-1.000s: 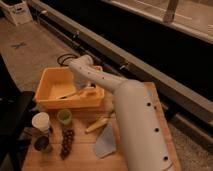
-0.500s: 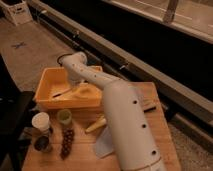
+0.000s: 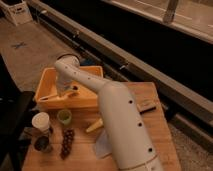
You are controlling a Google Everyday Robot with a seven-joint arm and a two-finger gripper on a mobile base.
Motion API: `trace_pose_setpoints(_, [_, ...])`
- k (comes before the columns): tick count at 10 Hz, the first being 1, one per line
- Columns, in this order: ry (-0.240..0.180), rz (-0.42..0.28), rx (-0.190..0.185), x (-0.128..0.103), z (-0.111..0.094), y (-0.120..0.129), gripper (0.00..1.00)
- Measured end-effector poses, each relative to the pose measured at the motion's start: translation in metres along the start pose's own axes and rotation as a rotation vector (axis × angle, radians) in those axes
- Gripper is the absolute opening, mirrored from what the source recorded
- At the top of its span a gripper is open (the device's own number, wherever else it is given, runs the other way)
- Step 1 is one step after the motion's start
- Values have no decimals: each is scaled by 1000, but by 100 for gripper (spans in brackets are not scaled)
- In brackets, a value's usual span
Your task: Wipe tray with brush
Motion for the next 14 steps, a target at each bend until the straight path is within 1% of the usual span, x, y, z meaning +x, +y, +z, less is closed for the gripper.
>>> trace_pose_setpoints(1, [-1, 10, -5, 0, -2, 5, 0])
trace_pose_setpoints(3, [26, 35, -18, 12, -15, 23, 0])
trace_pose_setpoints(5, [67, 66, -31, 39, -34, 47, 0])
trace_pose_setpoints(6, [93, 101, -34, 63, -46, 60, 0])
trace_pose_setpoints(7, [106, 123, -36, 77, -50, 63, 0])
trace_pose_setpoints(9, [123, 149, -40, 104, -51, 57, 0])
trace_pose_setpoints(10, [129, 147, -40, 113, -50, 50, 0])
trace_pose_setpoints(11, [135, 142, -35, 116, -49, 42, 0])
trace_pose_setpoints(12, [140, 126, -28, 116, -46, 27, 0])
trace_pose_setpoints(14, [132, 86, -14, 100, -35, 0, 0])
